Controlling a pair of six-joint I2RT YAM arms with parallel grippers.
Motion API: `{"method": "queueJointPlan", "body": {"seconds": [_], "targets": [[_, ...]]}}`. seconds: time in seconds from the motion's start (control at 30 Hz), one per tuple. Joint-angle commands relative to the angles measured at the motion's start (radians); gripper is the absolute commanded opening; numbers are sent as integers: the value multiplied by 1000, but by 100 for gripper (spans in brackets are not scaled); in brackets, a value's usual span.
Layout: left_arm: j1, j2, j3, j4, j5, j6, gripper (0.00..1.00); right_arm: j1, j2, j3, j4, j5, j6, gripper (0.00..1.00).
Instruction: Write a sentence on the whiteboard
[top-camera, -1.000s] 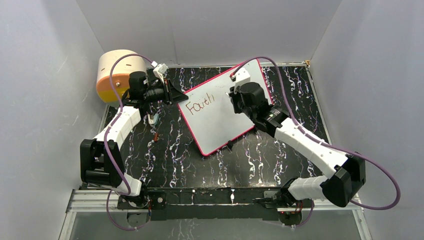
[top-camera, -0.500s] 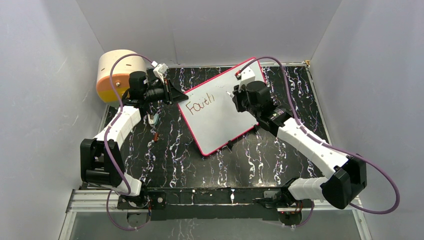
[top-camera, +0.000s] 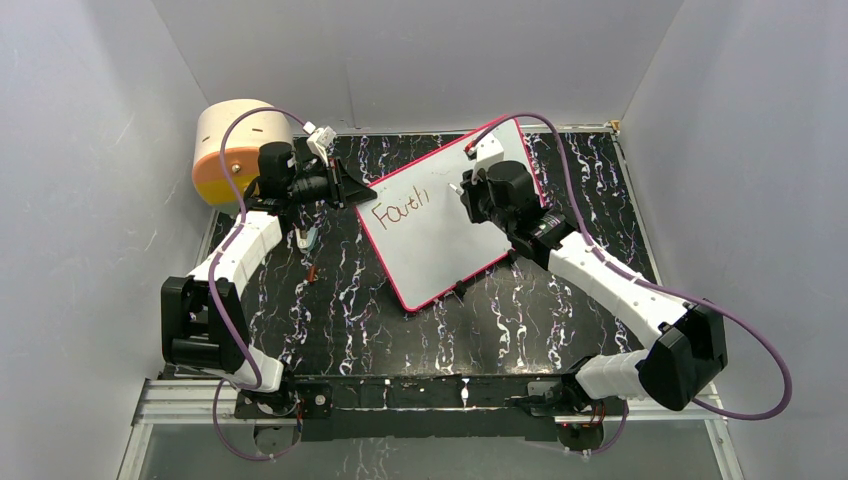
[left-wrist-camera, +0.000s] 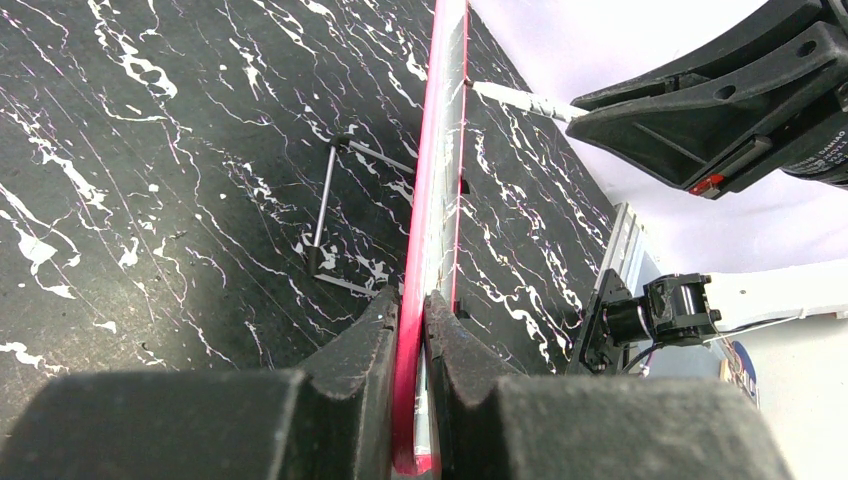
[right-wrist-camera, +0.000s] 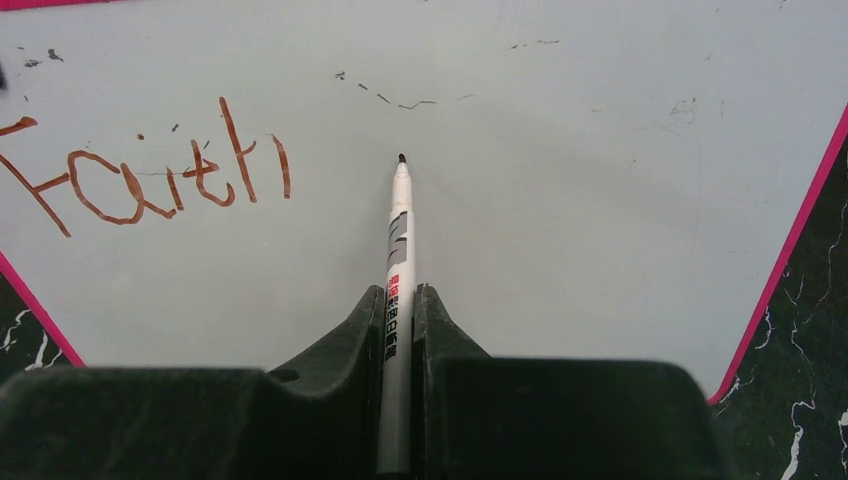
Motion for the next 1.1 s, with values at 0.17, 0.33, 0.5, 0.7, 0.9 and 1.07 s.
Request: {"method": "queueJointPlan", "body": {"seconds": [0.17,0.33,0.5,0.7,0.9,1.07], "targets": [[-21,37,1,-90,-65,45,0,-1,0,54,88,4,-11,0],[-23,37,1,-90,-64,46,0,-1,14,59,95,9,-14,0],[-23,39,2,-91,-64,46,0,-1,27,64,104,11,-18,0],[-24,39,2,-93,-64,47,0,-1,36,69,109,12,-19,0],[-24,40,2,-94,-66,50,0,-1,41,74,112,-1,-20,0],[-24,39,3,-95,-66,50,0,0,47,78,113,-18,-21,0]]}}
